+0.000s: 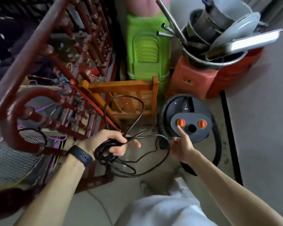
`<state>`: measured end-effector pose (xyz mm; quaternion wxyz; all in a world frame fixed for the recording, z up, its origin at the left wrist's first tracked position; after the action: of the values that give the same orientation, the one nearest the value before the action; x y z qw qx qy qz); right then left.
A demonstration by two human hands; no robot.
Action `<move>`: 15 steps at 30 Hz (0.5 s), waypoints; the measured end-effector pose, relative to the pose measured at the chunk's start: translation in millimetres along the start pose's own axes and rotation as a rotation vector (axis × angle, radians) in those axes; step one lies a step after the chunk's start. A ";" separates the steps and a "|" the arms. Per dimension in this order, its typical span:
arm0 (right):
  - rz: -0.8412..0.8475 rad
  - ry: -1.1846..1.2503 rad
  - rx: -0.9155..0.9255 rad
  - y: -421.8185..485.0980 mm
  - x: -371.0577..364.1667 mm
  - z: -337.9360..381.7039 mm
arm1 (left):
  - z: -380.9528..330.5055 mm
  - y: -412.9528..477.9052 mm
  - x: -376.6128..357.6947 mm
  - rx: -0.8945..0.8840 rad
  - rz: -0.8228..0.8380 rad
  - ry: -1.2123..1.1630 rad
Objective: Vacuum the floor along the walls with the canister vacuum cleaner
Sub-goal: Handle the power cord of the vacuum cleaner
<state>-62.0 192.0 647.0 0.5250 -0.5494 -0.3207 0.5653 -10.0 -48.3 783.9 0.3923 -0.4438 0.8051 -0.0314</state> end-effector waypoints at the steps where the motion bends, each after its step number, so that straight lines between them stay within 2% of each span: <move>1: 0.048 -0.030 -0.068 12.1 -14.7 -3.9 | -7.2 -11.6 -1.1 -0.011 0.001 0.031; 4: 0.156 -0.170 -0.273 25.3 -68.8 -22.9 | -25.5 -41.2 -6.1 -0.045 0.001 0.065; 6: 0.165 -0.225 -0.183 19.0 -106.9 -22.5 | -30.9 -58.0 -7.9 -0.051 -0.010 0.079; 8: 0.058 -0.098 -0.006 21.1 -120.8 -7.0 | -28.1 -71.2 0.1 -0.063 -0.077 0.052; 10: -0.046 0.176 0.049 27.6 -110.6 16.3 | -17.3 -82.4 17.7 -0.065 -0.214 -0.034; 12: -0.101 0.324 0.110 21.8 -86.6 41.9 | 0.0 -90.7 41.0 -0.047 -0.414 -0.097; 13: -0.119 0.305 0.165 17.8 -77.3 54.0 | 9.9 -92.3 53.1 -0.033 -0.535 -0.096; 15: -0.120 0.092 0.283 8.0 -64.7 71.5 | 29.0 -87.8 72.2 -0.006 -0.735 -0.073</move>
<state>-142.4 144.2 671.4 0.6440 -0.4752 -0.2459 0.5468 48.1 -146.2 755.3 0.3819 -0.7054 0.5775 -0.1519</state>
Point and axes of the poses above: each hand's wrist, its own y-axis towards the middle knuckle, its own x-axis out of the back of the hand, z = x × y, the point moved 5 cm from there along y, towards the middle knuckle, and after that the axes turned 10 degrees about -x, right-handed, at the moved point
